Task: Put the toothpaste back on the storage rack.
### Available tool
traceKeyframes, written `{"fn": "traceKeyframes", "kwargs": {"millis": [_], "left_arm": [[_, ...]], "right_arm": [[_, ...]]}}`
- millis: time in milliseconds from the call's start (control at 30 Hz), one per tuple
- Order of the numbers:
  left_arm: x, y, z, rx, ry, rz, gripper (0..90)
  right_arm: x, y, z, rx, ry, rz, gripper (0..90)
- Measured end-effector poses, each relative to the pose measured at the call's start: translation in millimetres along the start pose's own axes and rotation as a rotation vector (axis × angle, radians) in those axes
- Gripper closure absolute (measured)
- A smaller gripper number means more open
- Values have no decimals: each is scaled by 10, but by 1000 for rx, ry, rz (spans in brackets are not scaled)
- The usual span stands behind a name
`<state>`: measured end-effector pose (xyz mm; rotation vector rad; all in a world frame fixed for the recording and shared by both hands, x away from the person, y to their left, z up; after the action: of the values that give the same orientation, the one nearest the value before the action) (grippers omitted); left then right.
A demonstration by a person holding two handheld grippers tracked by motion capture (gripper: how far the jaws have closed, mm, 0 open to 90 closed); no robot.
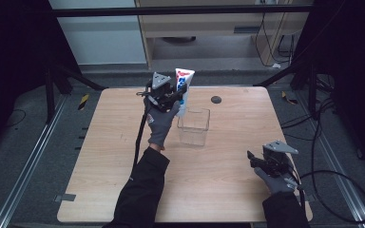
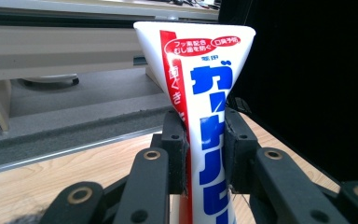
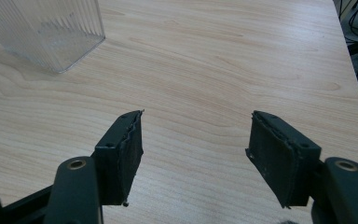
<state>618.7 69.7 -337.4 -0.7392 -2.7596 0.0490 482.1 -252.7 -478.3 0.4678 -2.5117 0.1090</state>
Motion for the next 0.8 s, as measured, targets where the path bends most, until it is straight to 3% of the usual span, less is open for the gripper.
{"fn": "traceKeyframes", "kwargs": {"millis": [400,800], "left_arm": [[-149,-68,95,-10,25,28,730],[-316,-75,292,-27,61,33,730]], "right_arm": [[-6,10,0,6,3,-3,349],[-10,11,1,5,6,-7,349]]}}
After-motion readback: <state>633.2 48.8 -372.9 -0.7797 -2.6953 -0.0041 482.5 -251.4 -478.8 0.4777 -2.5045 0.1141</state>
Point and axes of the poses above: each handheld gripper's, and its own axes: x roughly backward along the jaws, z roughly out of its underside, y roughly to its left, the point moved 3 cm from there along -x, roughly forward along the jaws, and after that the axes turned 5 degrees about -z, right-handed, at the moved point
